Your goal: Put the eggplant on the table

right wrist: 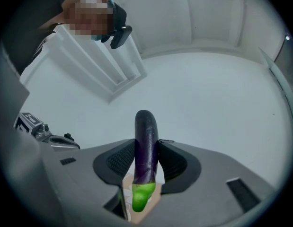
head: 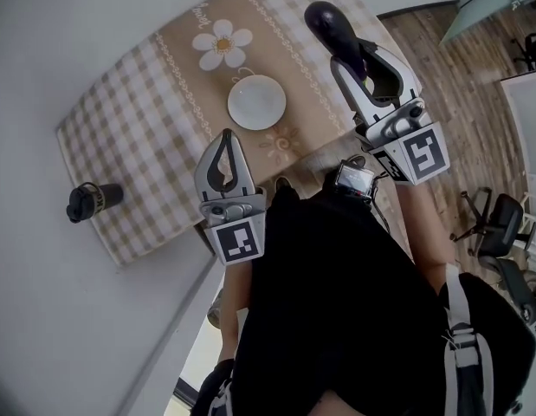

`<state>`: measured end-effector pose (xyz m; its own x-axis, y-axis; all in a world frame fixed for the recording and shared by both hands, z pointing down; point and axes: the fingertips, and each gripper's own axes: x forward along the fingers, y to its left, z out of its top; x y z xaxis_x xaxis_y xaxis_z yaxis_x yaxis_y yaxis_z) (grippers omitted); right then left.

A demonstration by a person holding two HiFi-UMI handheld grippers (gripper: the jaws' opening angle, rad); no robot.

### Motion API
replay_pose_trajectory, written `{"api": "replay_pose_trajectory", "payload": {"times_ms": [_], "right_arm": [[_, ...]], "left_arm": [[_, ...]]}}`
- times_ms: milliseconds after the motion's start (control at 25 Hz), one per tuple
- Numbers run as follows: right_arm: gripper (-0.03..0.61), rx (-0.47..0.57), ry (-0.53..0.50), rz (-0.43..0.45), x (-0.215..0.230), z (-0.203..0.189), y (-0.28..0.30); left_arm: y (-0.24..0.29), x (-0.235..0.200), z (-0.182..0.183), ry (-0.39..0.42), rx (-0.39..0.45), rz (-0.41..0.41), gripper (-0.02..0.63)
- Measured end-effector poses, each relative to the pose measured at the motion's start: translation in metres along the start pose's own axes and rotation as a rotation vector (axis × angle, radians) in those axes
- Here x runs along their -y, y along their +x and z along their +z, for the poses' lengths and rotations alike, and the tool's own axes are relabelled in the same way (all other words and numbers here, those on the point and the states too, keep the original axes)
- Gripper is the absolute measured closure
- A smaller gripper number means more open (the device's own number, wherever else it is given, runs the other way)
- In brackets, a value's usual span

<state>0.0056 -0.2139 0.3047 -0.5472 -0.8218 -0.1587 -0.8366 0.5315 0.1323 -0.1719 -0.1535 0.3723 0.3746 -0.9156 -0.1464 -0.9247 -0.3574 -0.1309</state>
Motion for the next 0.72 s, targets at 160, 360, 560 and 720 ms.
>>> {"api": "replay_pose_trajectory", "payload": {"times_ms": [160,360,560,720], "right_arm": [[0.413,-0.044,-0.013,0.031,-0.011,-0.019,0.007],[0.413,-0.114,-0.017,0.084,-0.030,-0.049,0.017],[0.413,-0.141,-0.013,0.115,-0.043,-0.064,0.018],[0.413,-0.229,-0.055,0.133,-0.049,-0.094,0.030]], "left_arm": [[-0.004,-0.005,-0.007,-0.004,-0.021,0.012,0.614],[-0.012,-0.016,-0.012,-0.009,-0.040,0.042,0.614],[-0.022,-0.020,-0.012,0.001,-0.044,0.057,0.614],[-0.021,-0.025,-0.016,-0.008,-0.049,0.068,0.614]]}}
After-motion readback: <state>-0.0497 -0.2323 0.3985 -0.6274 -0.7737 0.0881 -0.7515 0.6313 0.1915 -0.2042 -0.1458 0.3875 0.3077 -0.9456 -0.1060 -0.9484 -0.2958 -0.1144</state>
